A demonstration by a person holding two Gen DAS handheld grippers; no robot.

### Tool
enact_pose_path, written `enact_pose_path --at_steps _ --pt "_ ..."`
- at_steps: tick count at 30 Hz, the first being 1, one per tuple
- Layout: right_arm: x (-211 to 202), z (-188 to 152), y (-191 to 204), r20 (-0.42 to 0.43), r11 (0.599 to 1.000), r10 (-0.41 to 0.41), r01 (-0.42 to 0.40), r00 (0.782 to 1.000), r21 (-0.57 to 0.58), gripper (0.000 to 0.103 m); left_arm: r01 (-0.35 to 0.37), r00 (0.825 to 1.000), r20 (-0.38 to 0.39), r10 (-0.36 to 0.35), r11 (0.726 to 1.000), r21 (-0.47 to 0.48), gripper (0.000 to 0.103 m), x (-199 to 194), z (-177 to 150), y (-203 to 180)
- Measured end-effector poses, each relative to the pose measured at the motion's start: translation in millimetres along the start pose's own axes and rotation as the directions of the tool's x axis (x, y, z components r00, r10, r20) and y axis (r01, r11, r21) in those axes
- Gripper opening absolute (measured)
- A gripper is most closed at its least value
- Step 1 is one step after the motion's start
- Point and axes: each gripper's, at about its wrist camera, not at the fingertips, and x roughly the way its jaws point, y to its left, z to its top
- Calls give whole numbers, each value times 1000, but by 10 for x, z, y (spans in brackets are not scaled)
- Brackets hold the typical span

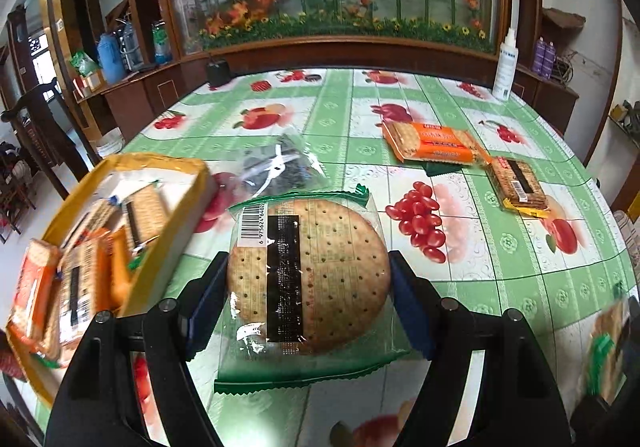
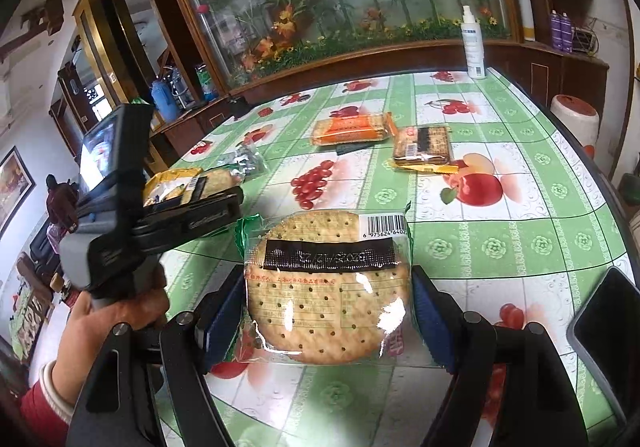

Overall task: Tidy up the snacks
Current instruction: 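Carry both round cracker packs over the white box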

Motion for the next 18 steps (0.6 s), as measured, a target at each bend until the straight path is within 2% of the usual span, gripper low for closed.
enact_pose_path --at_steps 10,18 --pt "-56 -26 265 32 999 33 -33 999 -17 80 -23 998 66 25 999 -38 76 -366 -84 350" --pt "-23 -71 532 30 996 73 -72 997 -43 80 -38 995 84 45 997 -72 76 -520 -183 627"
